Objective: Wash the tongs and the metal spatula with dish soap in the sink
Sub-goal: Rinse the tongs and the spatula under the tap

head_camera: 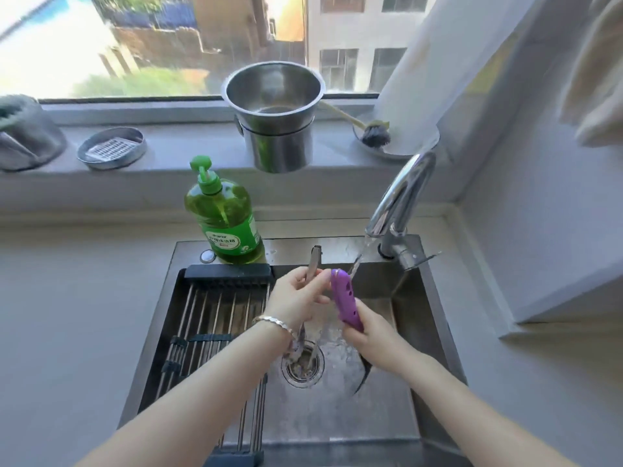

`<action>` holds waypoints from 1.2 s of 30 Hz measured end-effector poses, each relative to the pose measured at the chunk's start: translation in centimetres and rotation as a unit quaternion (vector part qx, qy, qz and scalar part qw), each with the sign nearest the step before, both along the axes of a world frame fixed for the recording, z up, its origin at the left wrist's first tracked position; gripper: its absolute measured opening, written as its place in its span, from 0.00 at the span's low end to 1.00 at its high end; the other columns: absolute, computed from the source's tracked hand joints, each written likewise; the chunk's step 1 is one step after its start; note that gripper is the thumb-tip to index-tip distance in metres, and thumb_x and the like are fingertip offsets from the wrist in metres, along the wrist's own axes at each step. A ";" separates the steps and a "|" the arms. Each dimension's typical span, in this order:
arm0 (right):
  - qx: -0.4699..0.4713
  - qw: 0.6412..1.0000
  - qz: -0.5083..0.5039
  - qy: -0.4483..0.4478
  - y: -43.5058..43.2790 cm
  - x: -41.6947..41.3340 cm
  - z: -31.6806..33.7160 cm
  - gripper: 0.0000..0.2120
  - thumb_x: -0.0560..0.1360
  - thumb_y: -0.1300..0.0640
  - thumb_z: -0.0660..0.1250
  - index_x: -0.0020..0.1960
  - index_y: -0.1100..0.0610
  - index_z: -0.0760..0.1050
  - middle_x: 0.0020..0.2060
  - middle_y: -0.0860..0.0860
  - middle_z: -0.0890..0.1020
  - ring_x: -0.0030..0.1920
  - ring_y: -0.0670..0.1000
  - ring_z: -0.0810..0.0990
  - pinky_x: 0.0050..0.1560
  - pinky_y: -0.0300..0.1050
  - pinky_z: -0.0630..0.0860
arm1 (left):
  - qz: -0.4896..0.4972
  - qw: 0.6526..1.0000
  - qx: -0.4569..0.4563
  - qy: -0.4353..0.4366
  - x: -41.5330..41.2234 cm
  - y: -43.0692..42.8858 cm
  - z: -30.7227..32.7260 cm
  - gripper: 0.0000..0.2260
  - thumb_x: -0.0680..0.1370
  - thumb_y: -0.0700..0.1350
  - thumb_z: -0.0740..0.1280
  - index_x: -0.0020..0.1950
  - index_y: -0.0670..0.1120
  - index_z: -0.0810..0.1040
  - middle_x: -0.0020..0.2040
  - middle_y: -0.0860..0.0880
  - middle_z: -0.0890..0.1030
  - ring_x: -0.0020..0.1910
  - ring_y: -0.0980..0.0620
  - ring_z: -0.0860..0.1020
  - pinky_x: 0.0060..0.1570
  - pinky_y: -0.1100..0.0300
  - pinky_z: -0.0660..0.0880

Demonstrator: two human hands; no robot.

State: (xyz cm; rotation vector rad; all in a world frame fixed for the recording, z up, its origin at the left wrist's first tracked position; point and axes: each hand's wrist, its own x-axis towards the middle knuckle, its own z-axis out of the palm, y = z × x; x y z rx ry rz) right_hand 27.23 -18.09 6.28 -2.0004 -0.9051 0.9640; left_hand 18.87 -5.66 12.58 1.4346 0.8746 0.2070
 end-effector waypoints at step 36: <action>0.123 0.983 0.017 0.135 4.7 0.7 2.3 0.04 0.75 0.57 0.67 0.47 0.48 0.78 0.33 0.42 0.81 0.35 0.42 0.76 0.39 0.36 0.74 | 0.258 0.963 0.074 -0.014 -1.0 2.1 1.1 0.14 0.76 0.56 0.63 0.35 0.49 0.75 0.29 0.54 0.82 0.34 0.57 0.80 0.43 0.62 0.75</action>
